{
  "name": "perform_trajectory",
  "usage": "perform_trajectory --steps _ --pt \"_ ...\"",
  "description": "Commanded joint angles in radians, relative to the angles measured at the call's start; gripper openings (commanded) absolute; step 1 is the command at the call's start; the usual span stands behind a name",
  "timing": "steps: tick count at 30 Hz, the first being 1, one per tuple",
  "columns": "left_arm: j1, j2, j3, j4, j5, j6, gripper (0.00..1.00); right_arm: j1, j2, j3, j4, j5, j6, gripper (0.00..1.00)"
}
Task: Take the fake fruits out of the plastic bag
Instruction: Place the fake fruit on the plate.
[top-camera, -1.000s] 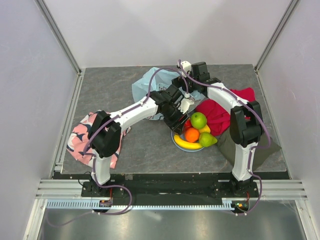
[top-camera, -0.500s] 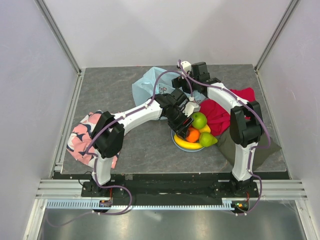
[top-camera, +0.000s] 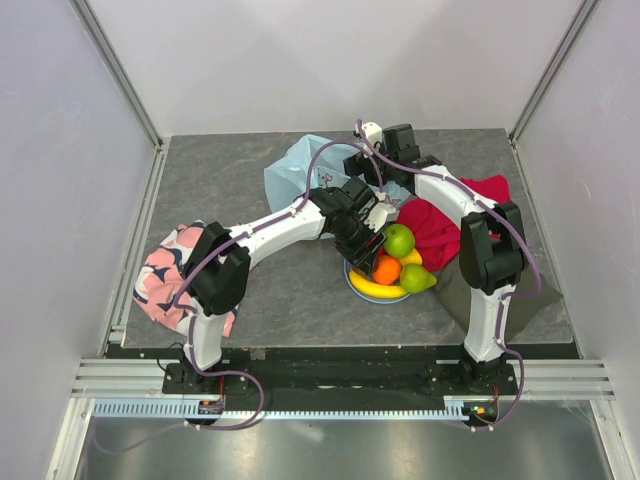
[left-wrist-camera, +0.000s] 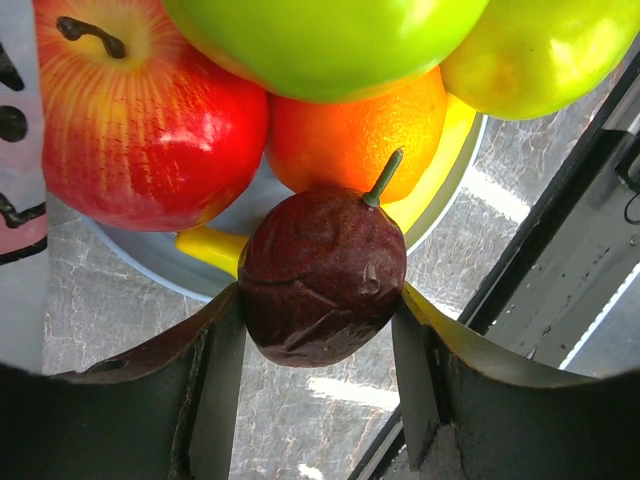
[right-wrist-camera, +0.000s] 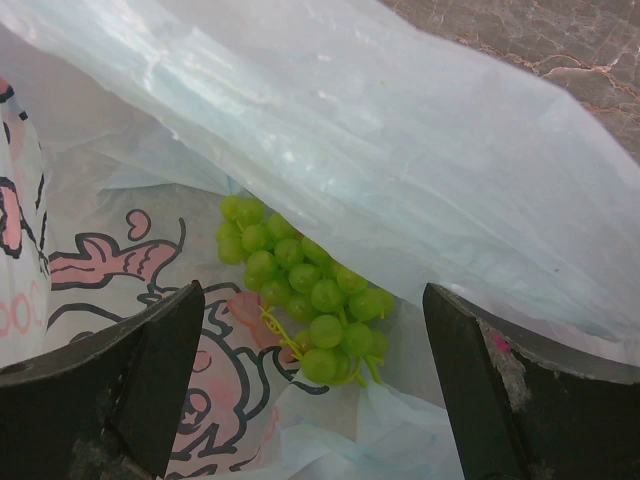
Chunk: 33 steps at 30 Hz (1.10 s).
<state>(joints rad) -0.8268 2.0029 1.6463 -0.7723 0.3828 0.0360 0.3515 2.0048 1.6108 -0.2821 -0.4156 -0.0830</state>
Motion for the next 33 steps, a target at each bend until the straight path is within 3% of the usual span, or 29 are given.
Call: perform_trajectory --steps 1,8,16,19,26,29,33 --pt "-0.003 0.014 0.004 0.054 -0.016 -0.056 0.63 0.003 -0.031 0.001 0.008 -0.003 -0.012 0.98" --pt "-0.003 0.030 0.003 0.053 -0.018 -0.062 0.78 0.003 -0.021 0.009 0.008 -0.008 -0.008 0.98" --pt "-0.005 0.034 -0.002 0.054 -0.016 -0.062 0.78 0.003 -0.017 0.012 0.008 -0.009 -0.006 0.98" --pt "-0.003 0.020 -0.009 0.054 -0.018 -0.050 0.69 0.003 -0.018 0.012 0.008 -0.009 -0.008 0.98" --pt "0.000 -0.004 -0.020 0.054 0.008 -0.056 0.27 0.003 -0.020 0.011 0.004 -0.009 -0.009 0.98" --pt "0.015 0.002 -0.008 0.054 0.042 -0.102 0.24 0.001 -0.020 0.009 0.003 -0.008 -0.011 0.98" --pt "0.043 0.016 0.000 0.062 0.090 -0.154 0.27 0.001 -0.018 0.008 0.000 -0.009 -0.011 0.98"
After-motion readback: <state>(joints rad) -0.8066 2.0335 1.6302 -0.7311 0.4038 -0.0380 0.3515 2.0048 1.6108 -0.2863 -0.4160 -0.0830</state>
